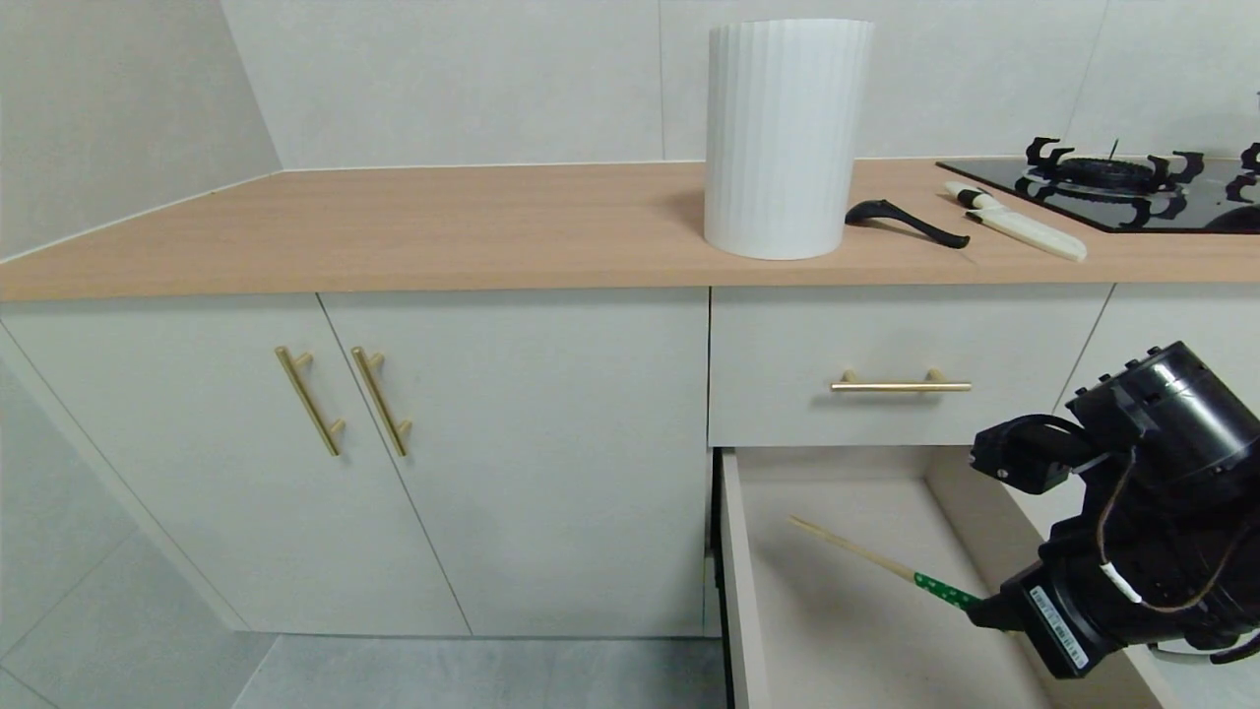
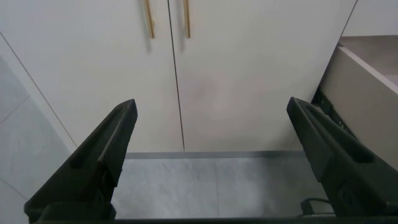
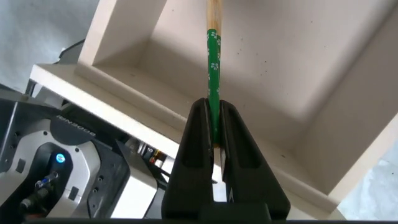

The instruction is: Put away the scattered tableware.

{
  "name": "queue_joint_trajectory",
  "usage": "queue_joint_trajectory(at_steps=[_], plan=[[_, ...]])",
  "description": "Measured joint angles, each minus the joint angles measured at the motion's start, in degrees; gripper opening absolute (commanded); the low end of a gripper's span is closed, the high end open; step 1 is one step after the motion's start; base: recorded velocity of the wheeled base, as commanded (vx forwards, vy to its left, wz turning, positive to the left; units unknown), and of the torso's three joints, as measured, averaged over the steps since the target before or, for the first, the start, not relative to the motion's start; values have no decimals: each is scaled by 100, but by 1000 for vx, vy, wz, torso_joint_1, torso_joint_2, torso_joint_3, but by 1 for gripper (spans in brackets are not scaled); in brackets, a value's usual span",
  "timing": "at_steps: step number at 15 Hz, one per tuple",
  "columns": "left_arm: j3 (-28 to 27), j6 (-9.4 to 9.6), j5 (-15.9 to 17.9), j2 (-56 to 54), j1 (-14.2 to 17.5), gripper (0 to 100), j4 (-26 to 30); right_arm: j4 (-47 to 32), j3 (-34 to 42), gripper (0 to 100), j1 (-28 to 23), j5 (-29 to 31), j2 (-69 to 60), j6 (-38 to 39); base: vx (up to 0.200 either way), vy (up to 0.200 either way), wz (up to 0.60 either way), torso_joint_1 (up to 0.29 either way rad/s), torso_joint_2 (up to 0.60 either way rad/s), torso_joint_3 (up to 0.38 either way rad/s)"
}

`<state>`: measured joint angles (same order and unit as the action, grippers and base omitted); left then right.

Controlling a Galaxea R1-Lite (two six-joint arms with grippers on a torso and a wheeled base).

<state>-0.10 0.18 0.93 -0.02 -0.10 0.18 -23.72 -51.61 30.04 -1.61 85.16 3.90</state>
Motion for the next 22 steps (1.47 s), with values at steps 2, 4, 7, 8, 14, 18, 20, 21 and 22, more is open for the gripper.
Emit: queue_joint_trajectory(at_steps=[2, 4, 7, 8, 14, 18, 20, 21, 22], plan=[[0, 0, 0, 0, 2, 100, -2, 200, 10, 0, 0, 145, 234, 26, 0, 0, 0, 0, 0, 0], [0, 0, 2, 0, -1, 100, -2, 521, 11, 0, 0, 216, 560, 179, 0, 0, 0, 0, 0, 0], [0, 0, 0, 0, 0, 100, 0, 1662, 5, 0, 9, 374, 1304, 877, 0, 0, 0, 0, 0, 0], [0, -2, -2, 0, 0, 100, 0, 2077, 7, 0, 15, 530, 1615, 1079, 0, 0, 0, 0, 0, 0], [0, 0, -2, 0, 0, 100, 0, 3576, 22, 0, 80, 1102, 3101, 1615, 0, 0, 0, 0, 0, 0], [0, 0, 2, 0, 0, 100, -2, 3891, 11, 0, 116, 1326, 3844, 1619, 0, 0, 0, 0, 0, 0], [0, 0, 2, 0, 2, 100, 0, 3929, 2, 0, 144, 1401, 4119, 1615, 0, 0, 0, 0, 0, 0], [0, 0, 2, 0, 2, 100, 0, 3931, 2, 0, 155, 1414, 4245, 1615, 0, 0, 0, 0, 0, 0], [0, 0, 0, 0, 0, 100, 0, 3931, 0, 0, 160, 1417, 4362, 1610, 0, 0, 0, 0, 0, 0]])
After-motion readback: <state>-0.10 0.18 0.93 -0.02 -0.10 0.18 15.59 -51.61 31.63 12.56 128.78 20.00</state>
